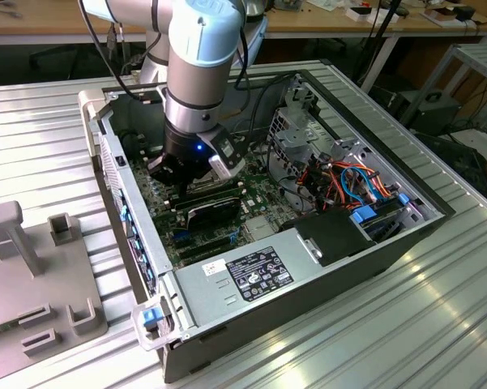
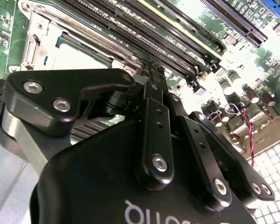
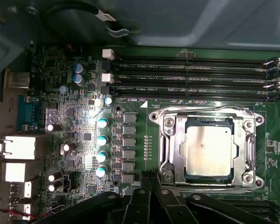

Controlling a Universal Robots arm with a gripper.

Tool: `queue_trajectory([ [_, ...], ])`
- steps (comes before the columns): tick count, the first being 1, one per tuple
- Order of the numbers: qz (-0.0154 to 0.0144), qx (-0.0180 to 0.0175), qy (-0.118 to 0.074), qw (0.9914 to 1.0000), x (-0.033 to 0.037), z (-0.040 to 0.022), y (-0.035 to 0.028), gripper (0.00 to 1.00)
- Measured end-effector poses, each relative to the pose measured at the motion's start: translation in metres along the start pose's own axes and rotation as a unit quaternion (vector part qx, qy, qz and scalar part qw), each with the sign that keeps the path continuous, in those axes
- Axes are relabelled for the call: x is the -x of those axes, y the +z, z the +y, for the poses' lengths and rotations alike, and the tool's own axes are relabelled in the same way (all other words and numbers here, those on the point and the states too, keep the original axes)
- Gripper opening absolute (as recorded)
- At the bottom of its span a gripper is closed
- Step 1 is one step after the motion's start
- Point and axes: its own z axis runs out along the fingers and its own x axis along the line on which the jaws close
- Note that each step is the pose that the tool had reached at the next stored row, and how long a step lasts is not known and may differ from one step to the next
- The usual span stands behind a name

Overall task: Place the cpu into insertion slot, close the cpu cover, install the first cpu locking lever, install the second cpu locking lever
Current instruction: 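Install the second cpu locking lever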

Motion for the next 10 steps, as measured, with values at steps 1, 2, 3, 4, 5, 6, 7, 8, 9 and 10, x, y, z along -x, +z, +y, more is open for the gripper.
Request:
queue_trajectory([
  [1, 0.0003, 0.0, 0.0, 1.0, 0.0, -0.0003, 0.0001, 0.11],
  [2, 0.0007, -0.0001, 0.0, 1.0, 0.0, -0.0007, 0.0, 0.11],
  [3, 0.0008, -0.0001, 0.0, 1.0, 0.0, -0.001, 0.0, 0.11],
  [4, 0.001, -0.0001, 0.0, 1.0, -0.0001, -0.0014, 0.0001, 0.11],
  [5, 0.0012, -0.0001, 0.0, 1.0, -0.0001, -0.0017, 0.0001, 0.11],
  [6, 0.0014, -0.0002, 0.0, 1.0, -0.0001, -0.0022, 0.0001, 0.11],
  [7, 0.0015, -0.0001, 0.0, 1.0, -0.0001, -0.0031, 0.0002, 0.11],
  [8, 0.0015, -0.0003, 0.0, 1.0, -0.0001, -0.0037, 0.0002, 0.11],
  [9, 0.0016, -0.0009, 0.0, 1.0, -0.0002, -0.0044, 0.0, 0.11],
  [10, 0.0017, -0.0014, 0.0, 1.0, -0.0002, -0.0047, -0.0001, 0.11],
])
